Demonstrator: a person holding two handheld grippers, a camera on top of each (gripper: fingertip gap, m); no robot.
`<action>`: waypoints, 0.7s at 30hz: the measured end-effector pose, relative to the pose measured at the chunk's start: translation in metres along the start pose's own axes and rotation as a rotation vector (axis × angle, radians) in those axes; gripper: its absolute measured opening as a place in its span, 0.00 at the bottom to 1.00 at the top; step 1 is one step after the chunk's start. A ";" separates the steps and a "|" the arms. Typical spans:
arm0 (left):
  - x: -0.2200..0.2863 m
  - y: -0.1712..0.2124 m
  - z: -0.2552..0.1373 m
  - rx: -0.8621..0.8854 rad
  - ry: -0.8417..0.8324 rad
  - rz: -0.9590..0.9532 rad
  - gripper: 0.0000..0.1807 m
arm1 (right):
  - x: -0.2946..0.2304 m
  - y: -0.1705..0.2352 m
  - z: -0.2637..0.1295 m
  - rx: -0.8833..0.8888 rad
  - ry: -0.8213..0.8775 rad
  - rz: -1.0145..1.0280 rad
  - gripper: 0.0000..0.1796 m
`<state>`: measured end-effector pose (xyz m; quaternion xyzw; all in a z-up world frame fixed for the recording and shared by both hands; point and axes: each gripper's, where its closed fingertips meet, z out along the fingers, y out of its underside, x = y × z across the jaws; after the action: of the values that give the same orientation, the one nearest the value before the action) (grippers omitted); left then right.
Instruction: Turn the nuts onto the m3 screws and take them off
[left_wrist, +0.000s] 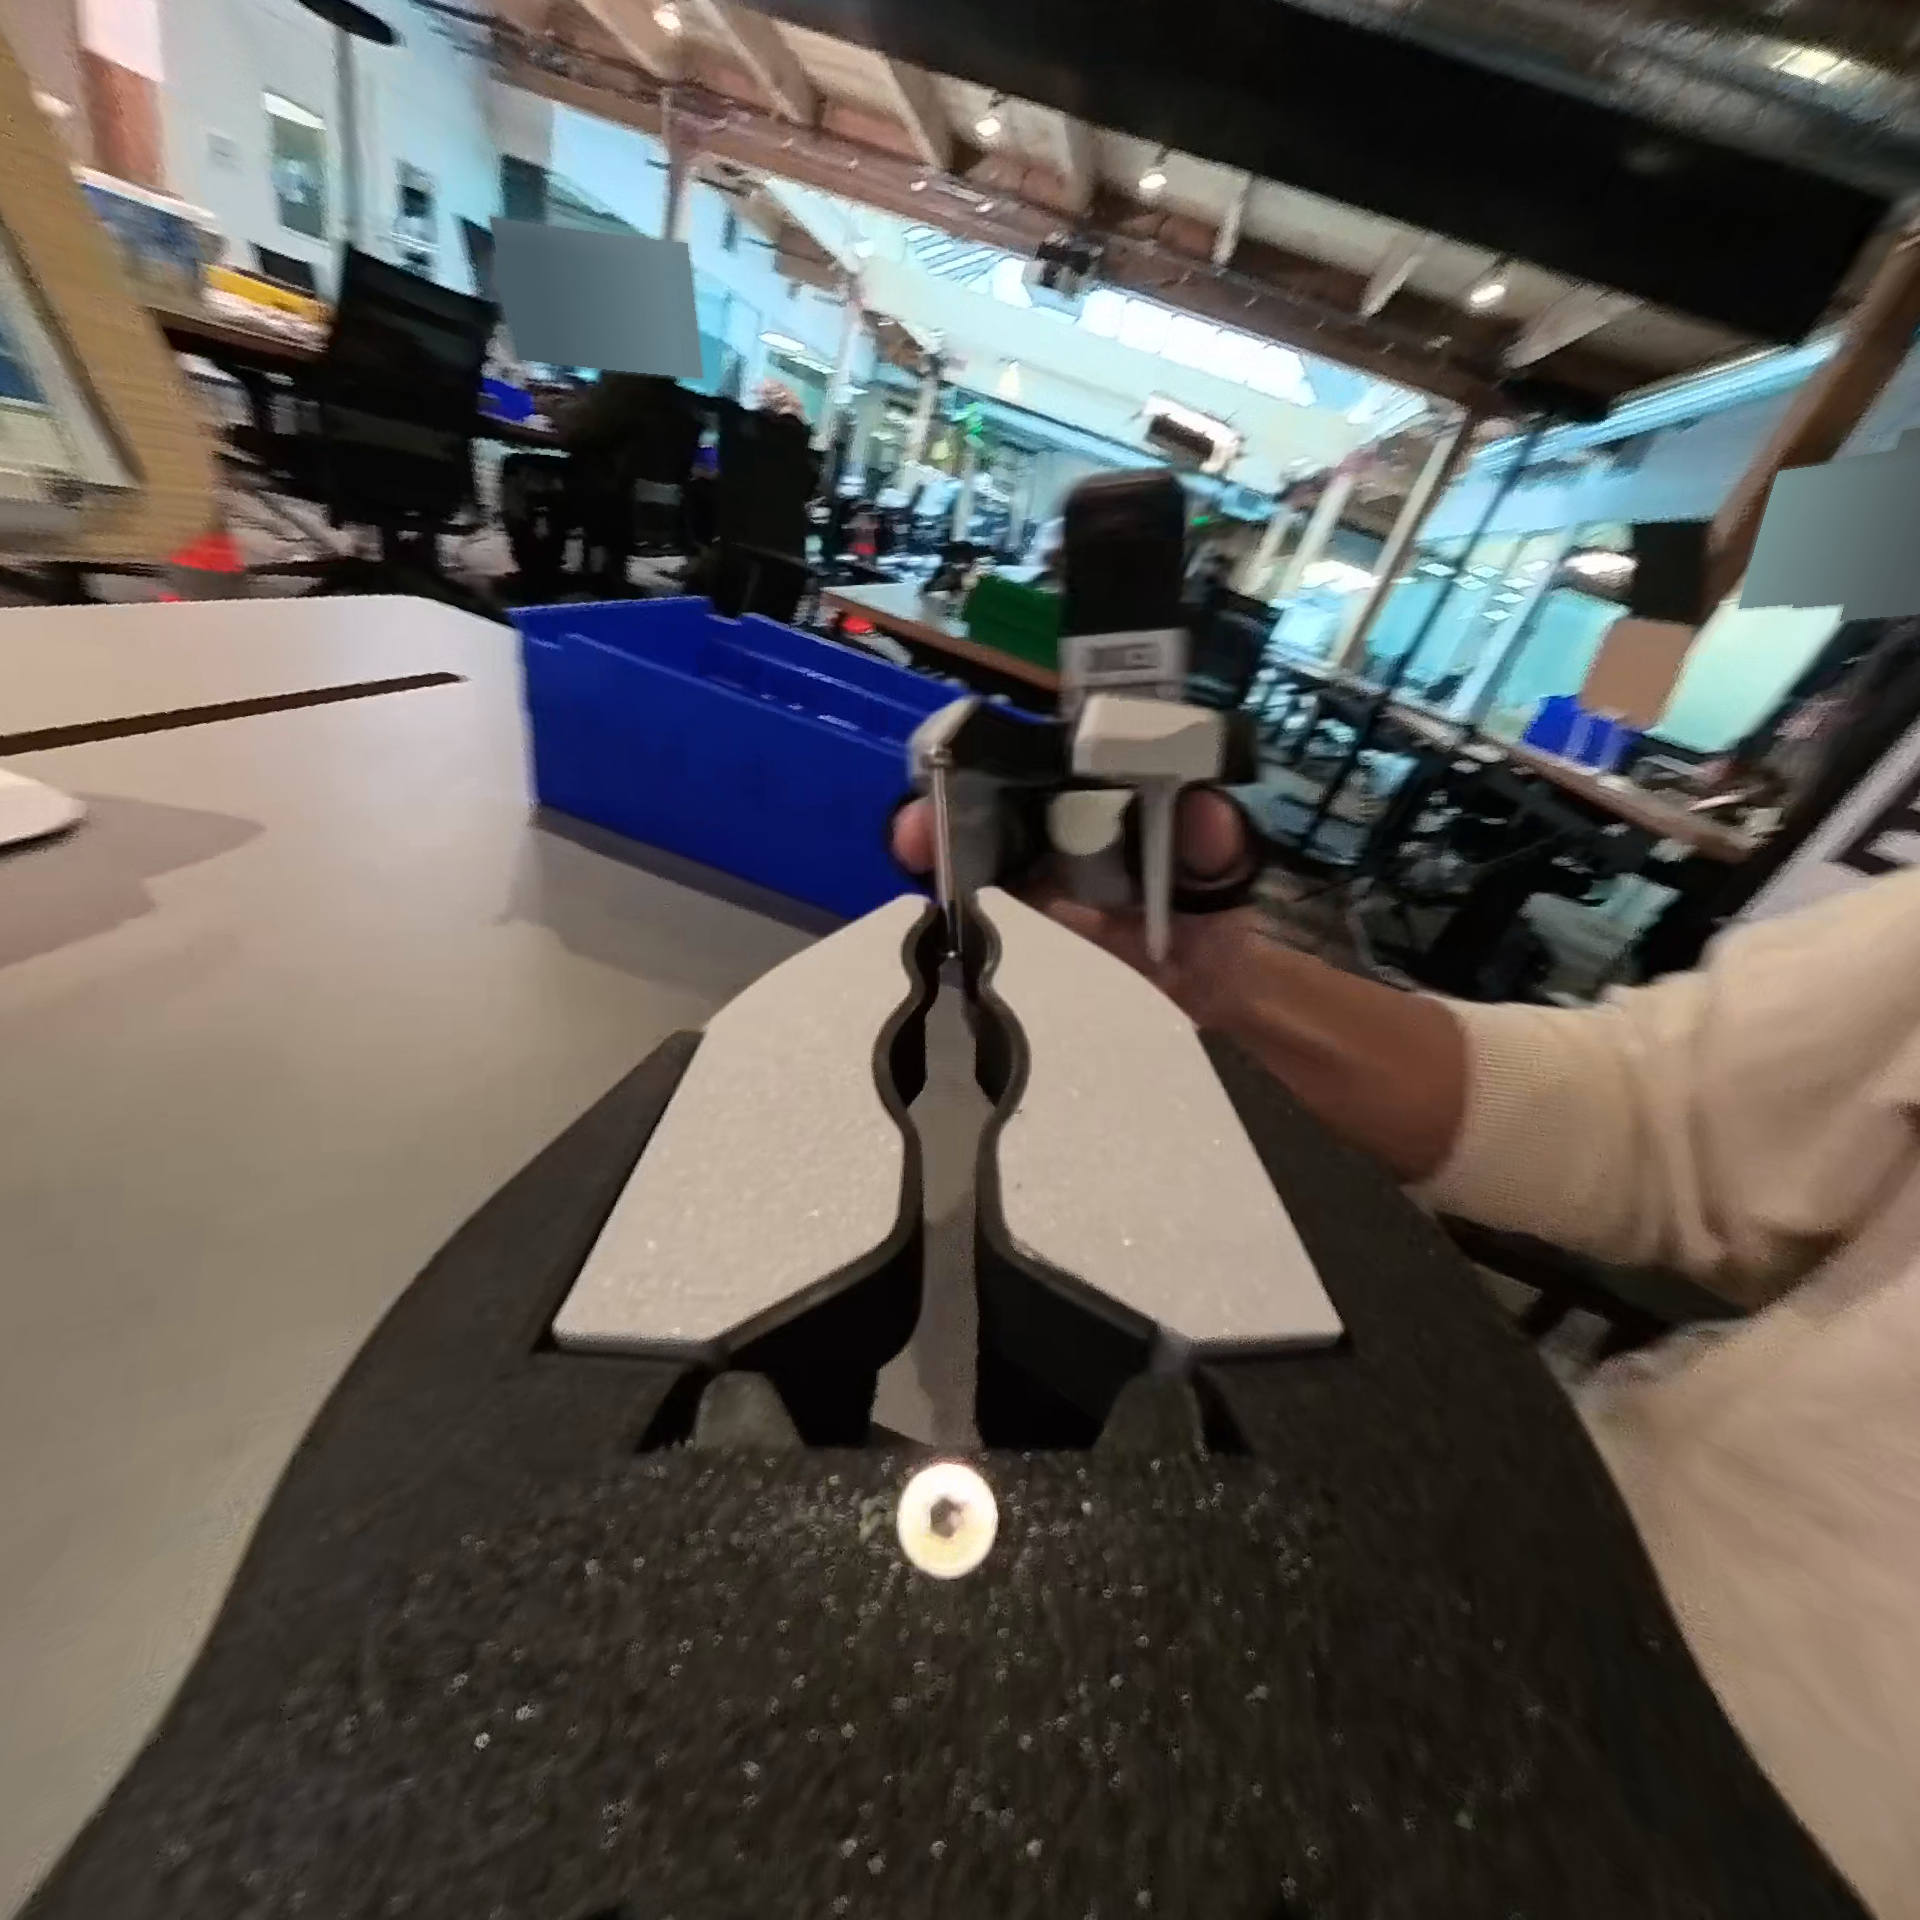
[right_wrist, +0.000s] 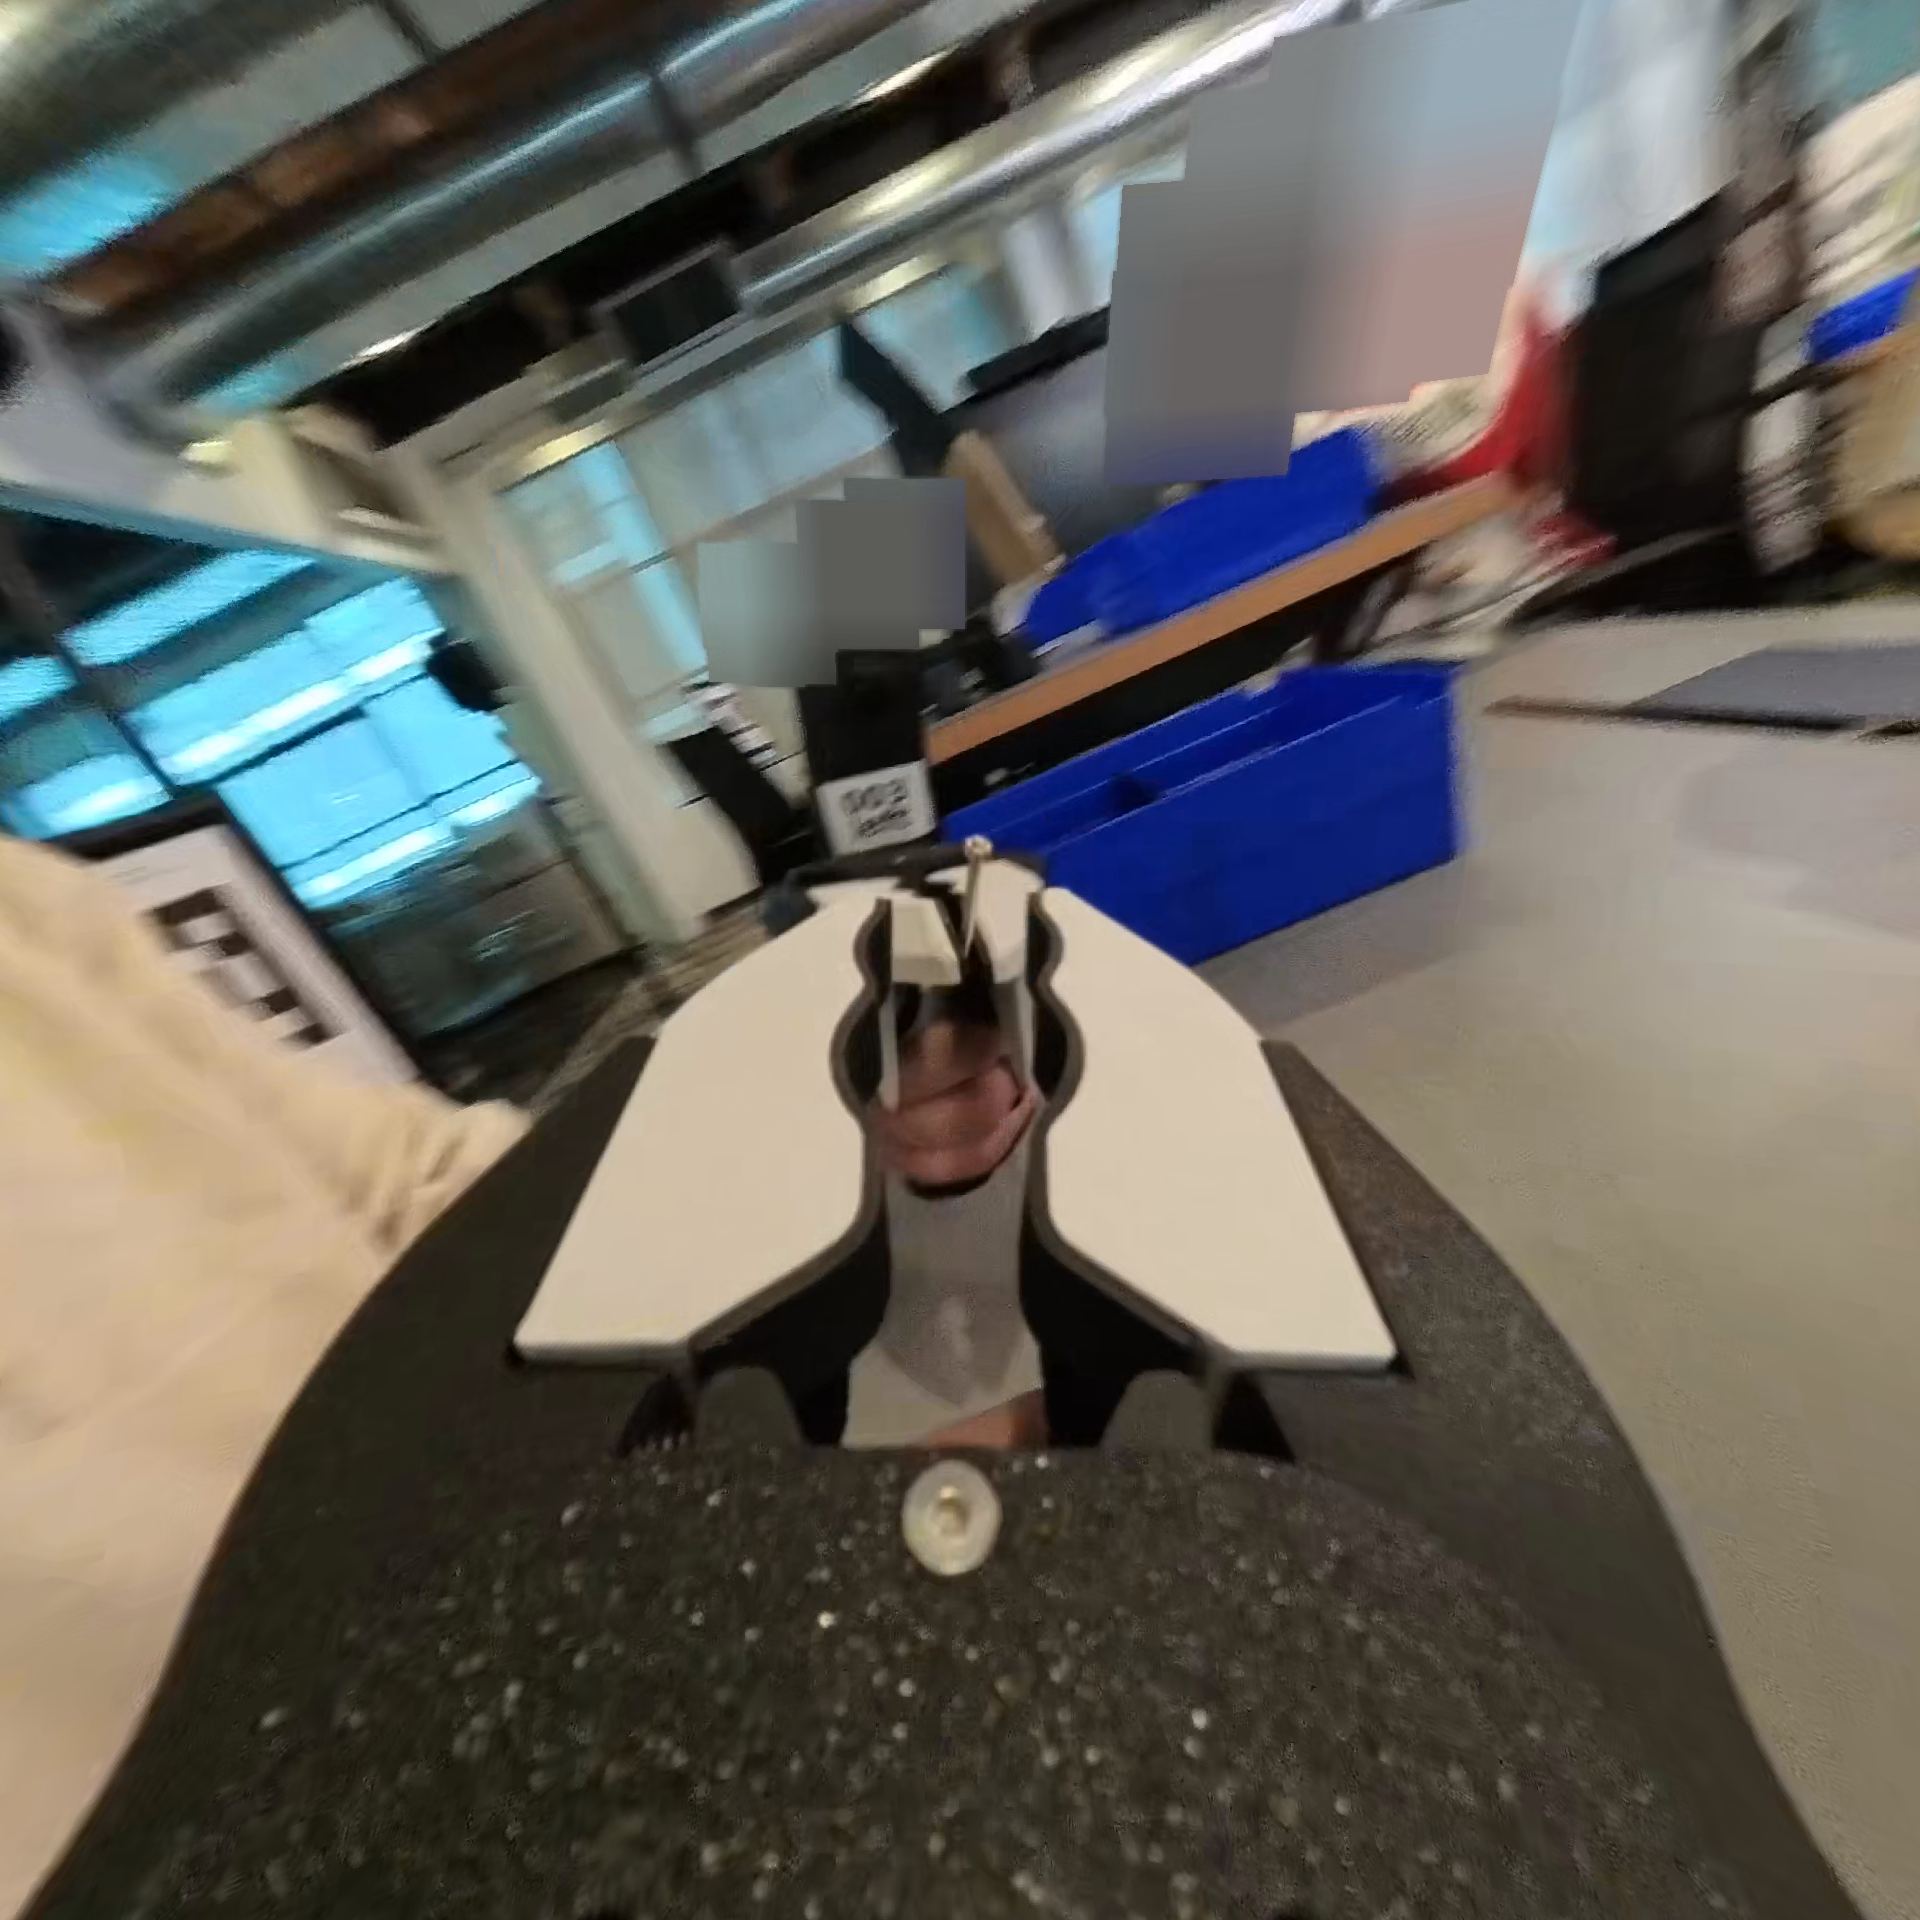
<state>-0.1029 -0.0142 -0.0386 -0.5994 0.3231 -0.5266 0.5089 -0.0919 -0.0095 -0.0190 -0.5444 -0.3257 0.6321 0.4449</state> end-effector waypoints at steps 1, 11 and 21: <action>0.004 0.000 -0.001 0.000 0.030 -0.009 0.02 | -0.001 0.002 0.000 -0.023 -0.055 0.022 0.15; 0.014 0.004 -0.002 -0.036 0.091 0.018 0.02 | -0.011 0.007 0.025 -0.074 -0.166 -0.035 0.03; -0.014 0.014 -0.003 -0.104 -0.100 0.106 0.02 | 0.024 0.013 0.027 0.086 0.372 0.076 0.03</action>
<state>-0.1066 -0.0060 -0.0560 -0.6326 0.3553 -0.4509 0.5199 -0.1208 0.0092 -0.0347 -0.6445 -0.1898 0.5500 0.4961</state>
